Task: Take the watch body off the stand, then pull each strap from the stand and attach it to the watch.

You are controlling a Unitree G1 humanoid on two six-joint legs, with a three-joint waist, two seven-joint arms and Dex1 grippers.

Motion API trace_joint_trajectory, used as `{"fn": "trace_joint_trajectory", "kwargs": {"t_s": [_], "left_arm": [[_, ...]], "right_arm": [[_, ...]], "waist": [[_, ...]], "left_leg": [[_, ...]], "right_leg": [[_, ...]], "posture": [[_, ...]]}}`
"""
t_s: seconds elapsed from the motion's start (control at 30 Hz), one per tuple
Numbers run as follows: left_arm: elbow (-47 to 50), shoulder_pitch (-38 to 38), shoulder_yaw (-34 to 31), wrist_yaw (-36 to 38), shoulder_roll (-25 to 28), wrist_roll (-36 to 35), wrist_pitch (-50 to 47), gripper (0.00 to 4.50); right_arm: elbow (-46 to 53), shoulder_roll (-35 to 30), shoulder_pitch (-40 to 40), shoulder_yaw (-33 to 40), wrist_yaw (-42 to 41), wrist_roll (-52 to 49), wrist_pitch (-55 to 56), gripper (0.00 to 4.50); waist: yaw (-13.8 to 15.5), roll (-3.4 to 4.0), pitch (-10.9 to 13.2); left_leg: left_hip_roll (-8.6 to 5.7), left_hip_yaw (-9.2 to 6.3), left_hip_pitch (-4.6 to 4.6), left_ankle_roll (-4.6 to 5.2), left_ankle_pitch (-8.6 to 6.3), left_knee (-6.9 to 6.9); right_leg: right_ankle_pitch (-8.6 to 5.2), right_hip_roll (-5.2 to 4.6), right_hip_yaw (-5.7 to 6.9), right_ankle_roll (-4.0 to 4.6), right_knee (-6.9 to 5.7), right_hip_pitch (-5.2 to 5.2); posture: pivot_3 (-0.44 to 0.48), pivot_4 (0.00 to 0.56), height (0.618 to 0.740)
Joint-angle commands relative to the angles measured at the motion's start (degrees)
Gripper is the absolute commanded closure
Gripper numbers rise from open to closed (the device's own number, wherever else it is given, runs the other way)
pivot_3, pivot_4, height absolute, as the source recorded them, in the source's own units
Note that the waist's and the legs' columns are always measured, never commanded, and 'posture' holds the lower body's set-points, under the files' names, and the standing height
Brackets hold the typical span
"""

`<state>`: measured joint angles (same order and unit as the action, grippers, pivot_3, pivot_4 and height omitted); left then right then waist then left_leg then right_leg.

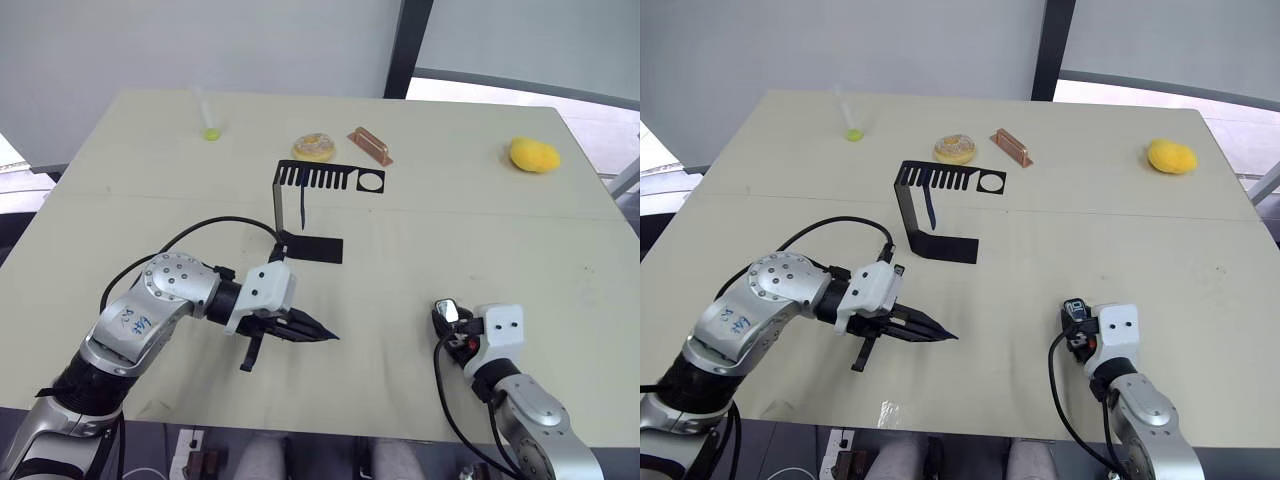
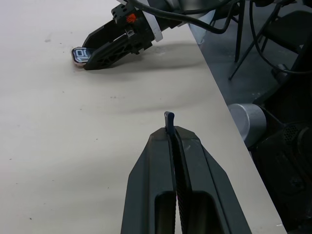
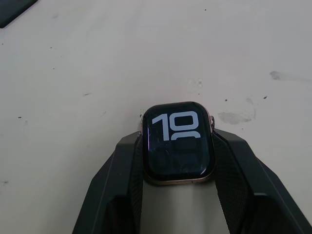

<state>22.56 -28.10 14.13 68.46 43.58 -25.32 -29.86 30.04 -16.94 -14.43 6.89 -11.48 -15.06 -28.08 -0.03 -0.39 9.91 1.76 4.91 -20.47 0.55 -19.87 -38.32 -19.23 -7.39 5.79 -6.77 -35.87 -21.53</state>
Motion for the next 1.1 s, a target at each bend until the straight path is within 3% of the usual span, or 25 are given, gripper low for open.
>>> {"fn": "trace_joint_trajectory", "kwargs": {"t_s": [0.03,0.3,0.5,0.83,1.1], "left_arm": [[0.99,-0.65,-0.7,0.31,0.08,0.11,0.86,4.5],[1.22,-0.62,-0.63,0.05,-0.07,0.08,0.68,4.5],[1.19,-0.67,-0.63,0.22,-0.09,-0.03,0.68,4.5],[1.55,-0.34,-0.59,0.32,-0.12,-0.3,0.58,4.5],[1.71,-0.48,-0.36,0.4,-0.29,-0.36,0.5,4.5]], "right_arm": [[-2.25,-0.4,-0.53,1.16,-0.65,-0.45,-1.82,3.0],[-1.95,-0.23,-0.43,1.35,-1.33,-2.42,-2.77,3.0],[-1.62,-1.21,-0.48,2.49,-2.17,-3.26,-1.92,0.12],[-1.05,-5.47,-2.6,3.37,-7.61,-3.43,3.04,0.04],[-7.63,-9.59,0.23,4.58,-13.02,-3.47,7.77,0.04]], "waist": [[0.0,0.0,0.0],[-0.01,-0.02,-0.01],[0.19,-0.04,-0.02],[0.17,-0.03,-0.02],[0.12,-0.03,-0.02]], "left_leg": [[0.0,0.0,0.0,0.0,0.0,0.0],[0.01,0.0,0.01,0.0,0.0,0.0],[-0.02,-0.01,0.0,0.02,-0.01,-0.01],[-0.03,0.0,-0.02,0.07,-0.03,-0.02],[-0.02,0.02,-0.01,0.07,-0.03,-0.04]], "right_leg": [[0.0,0.0,0.0,0.0,0.0,0.0],[0.0,0.0,0.0,0.0,-0.01,0.0],[0.0,-0.03,0.0,0.0,-0.01,0.02],[0.0,-0.04,0.02,0.0,0.01,0.01],[0.0,-0.03,0.01,0.0,0.01,0.01]], "posture": [[0.0,0.15,0.74],[0.0,0.15,0.74],[0.0,0.15,0.74],[0.0,0.15,0.74],[0.0,0.15,0.74]]}}
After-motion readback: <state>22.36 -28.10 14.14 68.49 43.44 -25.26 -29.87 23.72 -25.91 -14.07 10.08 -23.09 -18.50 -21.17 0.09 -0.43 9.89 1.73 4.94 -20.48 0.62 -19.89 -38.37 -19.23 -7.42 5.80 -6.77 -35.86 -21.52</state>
